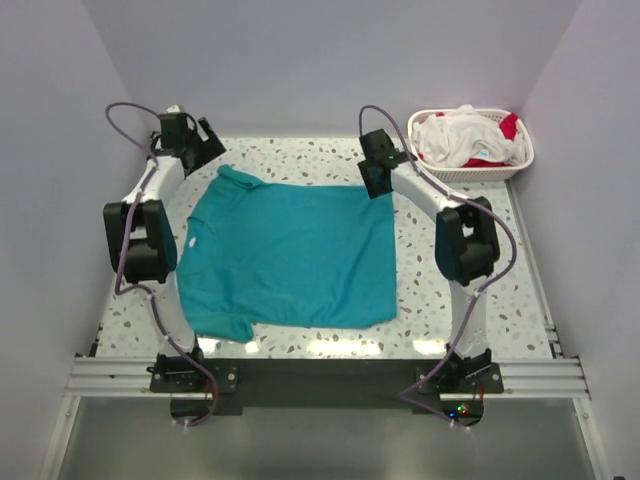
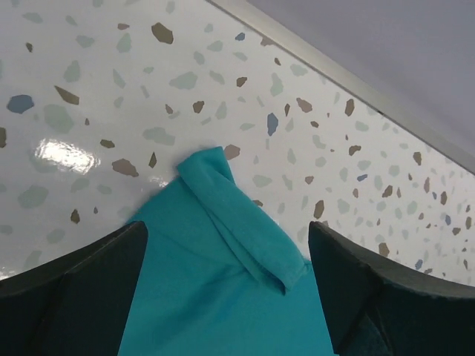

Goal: Fold and stack the t-shirts
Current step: Flatten the tshirt out

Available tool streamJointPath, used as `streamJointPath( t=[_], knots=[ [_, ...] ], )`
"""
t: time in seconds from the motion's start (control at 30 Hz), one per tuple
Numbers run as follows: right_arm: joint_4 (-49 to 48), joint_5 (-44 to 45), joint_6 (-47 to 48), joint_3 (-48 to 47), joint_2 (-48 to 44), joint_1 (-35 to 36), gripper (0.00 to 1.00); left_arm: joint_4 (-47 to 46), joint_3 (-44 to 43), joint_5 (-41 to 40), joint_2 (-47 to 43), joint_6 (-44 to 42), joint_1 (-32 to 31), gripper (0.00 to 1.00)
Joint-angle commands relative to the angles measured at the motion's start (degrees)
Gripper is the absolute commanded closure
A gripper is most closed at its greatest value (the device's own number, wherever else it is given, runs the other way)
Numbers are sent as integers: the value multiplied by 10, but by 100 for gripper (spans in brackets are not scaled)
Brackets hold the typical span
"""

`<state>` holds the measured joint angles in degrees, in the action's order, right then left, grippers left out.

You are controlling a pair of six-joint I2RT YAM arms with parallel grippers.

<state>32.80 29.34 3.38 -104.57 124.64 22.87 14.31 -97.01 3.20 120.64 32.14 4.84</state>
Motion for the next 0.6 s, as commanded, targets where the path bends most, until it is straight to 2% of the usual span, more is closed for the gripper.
streamJointPath(
  t=[0.0, 0.03, 0.07, 0.17, 0.3, 0.4, 0.57],
  knots=[
    [20, -128, -88, 72, -94, 2, 36, -4, 65, -30, -117, -24, 0, 8],
    [4, -166, -111, 115, -114, 1, 38, -1, 112, -30, -147, -28, -1, 14],
    [-1, -179, -121, 133, -124, 2, 39, 1, 112, -45, -161, -29, -1, 17],
    [-8, -219, -149, 186, -144, 2, 45, 19, 196, -58, -206, -33, -1, 25],
    [-26, -252, -177, 247, -170, 1, 47, 16, 310, -92, -247, -26, 0, 29],
    [-39, -249, -181, 278, -161, -2, 47, -8, 329, -96, -234, -19, 6, 35],
    [-62, -257, -188, 289, -134, -36, 51, 9, 284, -65, -136, -7, 19, 44]
  ],
)
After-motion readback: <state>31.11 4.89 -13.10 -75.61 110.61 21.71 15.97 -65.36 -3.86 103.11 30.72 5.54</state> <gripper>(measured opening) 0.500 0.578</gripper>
